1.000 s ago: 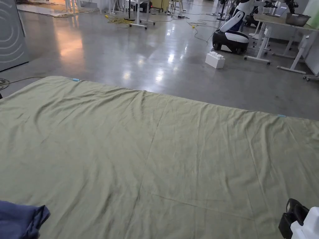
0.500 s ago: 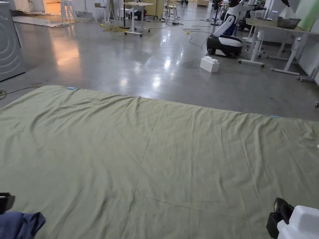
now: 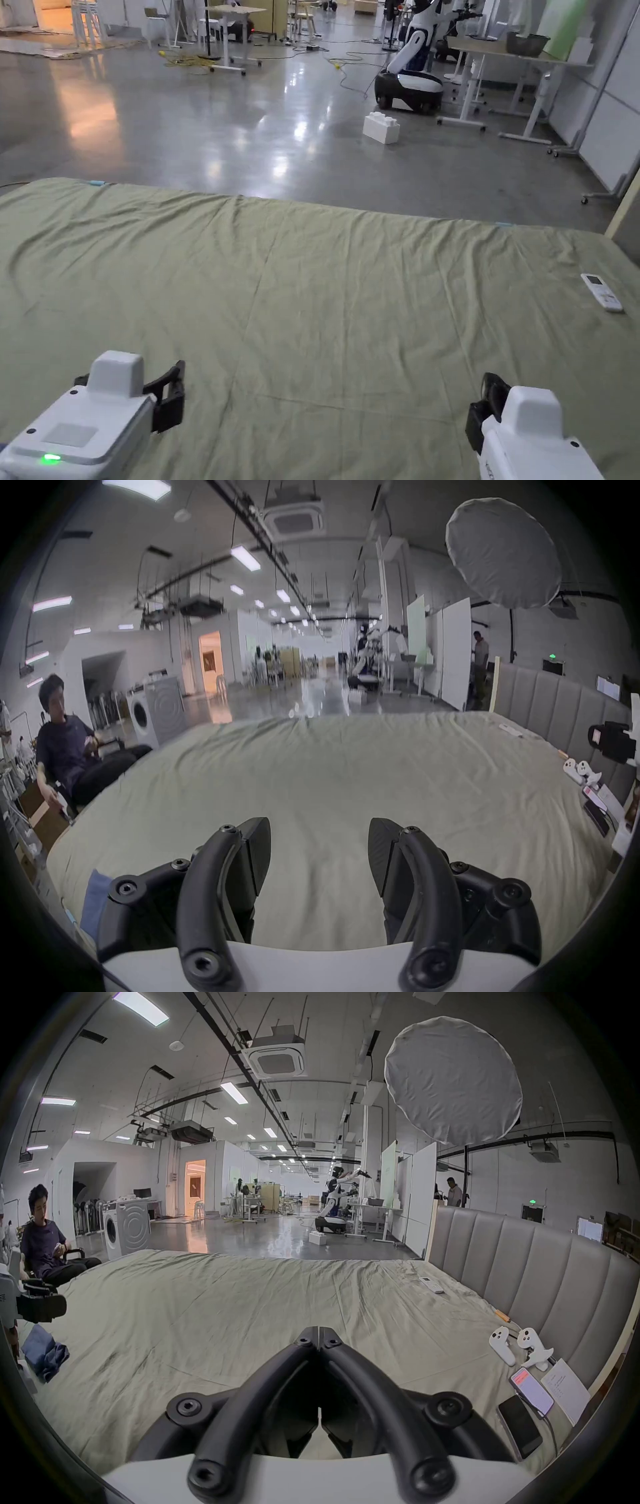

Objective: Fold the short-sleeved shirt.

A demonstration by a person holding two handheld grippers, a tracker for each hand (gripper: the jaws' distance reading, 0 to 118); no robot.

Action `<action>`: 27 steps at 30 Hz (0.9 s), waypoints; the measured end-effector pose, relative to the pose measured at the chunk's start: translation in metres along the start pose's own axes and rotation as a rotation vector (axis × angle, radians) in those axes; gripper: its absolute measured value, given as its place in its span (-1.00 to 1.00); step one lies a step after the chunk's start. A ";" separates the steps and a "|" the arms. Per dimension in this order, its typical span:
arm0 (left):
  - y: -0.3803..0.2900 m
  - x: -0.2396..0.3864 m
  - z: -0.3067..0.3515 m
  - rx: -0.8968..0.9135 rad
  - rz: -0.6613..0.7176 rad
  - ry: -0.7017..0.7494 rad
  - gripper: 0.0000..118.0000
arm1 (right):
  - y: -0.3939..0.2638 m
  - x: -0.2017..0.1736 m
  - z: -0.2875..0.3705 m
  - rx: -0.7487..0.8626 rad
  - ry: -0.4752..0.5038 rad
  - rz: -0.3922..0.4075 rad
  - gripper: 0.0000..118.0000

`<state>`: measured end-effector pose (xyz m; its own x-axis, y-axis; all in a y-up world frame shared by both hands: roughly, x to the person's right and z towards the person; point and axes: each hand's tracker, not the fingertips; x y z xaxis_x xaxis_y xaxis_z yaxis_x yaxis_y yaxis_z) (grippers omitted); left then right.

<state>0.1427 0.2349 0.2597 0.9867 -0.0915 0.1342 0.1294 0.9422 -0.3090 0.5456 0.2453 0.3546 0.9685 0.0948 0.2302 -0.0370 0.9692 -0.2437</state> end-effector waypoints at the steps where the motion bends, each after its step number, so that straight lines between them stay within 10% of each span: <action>1: 0.005 0.012 0.002 0.021 0.013 0.001 -0.10 | -0.001 0.000 0.000 0.003 0.000 -0.003 -0.99; 8: 0.020 0.046 0.011 0.116 0.029 -0.003 -0.78 | -0.002 0.001 -0.001 0.023 -0.008 -0.023 -0.99; 27: 0.030 0.060 0.018 0.174 0.058 0.002 -0.92 | -0.003 -0.004 0.000 0.069 -0.007 -0.016 -0.99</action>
<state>0.2044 0.2632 0.2754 0.9923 -0.0357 0.1186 0.0533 0.9875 -0.1487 0.5421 0.2417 0.3544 0.9674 0.0808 0.2399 -0.0390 0.9840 -0.1741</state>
